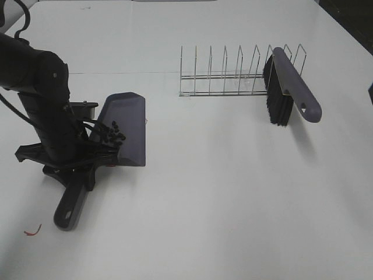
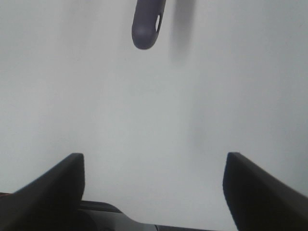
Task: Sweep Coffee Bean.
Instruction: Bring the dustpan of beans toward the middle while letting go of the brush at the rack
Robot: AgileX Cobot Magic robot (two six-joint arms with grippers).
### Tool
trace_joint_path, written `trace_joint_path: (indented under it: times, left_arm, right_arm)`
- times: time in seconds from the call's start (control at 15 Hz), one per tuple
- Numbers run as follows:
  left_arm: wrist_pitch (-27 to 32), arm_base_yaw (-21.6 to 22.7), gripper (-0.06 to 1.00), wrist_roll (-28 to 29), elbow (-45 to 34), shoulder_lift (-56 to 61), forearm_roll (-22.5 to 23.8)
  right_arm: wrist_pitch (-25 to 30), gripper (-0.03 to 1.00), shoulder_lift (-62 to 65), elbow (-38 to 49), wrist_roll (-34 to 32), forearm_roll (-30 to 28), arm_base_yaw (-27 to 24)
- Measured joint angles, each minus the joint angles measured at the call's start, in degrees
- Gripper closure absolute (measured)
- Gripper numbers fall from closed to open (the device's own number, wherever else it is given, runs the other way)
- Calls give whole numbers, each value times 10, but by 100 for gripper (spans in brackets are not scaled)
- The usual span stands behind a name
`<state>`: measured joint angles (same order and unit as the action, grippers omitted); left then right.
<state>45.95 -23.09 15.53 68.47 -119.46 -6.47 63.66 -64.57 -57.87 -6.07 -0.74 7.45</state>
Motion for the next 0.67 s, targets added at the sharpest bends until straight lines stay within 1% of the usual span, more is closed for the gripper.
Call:
trace_joint_path:
  times: [0.2, 0.27, 0.33, 0.47, 0.53, 0.67]
  left_arm:
    - [-1, 0, 62, 0, 0, 0, -2]
    - [-2, 0, 62, 0, 0, 0, -4]
    - [-2, 0, 58, -1, 0, 0, -7]
    - [-6, -2, 43, -2, 0, 0, -21]
    - [-7, -3, 39, -2, 0, 0, -23]
    - [0, -3, 37, -2, 1, 1, -25]
  right_arm:
    - [9, 30, 100, 78, 2, 4, 0]
    - [13, 30, 133, 103, 12, 4, 0]
    - [14, 30, 162, 123, 22, 5, 0]
    - [14, 30, 221, 157, 42, 7, 0]
    - [14, 30, 250, 174, 54, 7, 0]
    - [14, 30, 299, 205, 74, 22, 0]
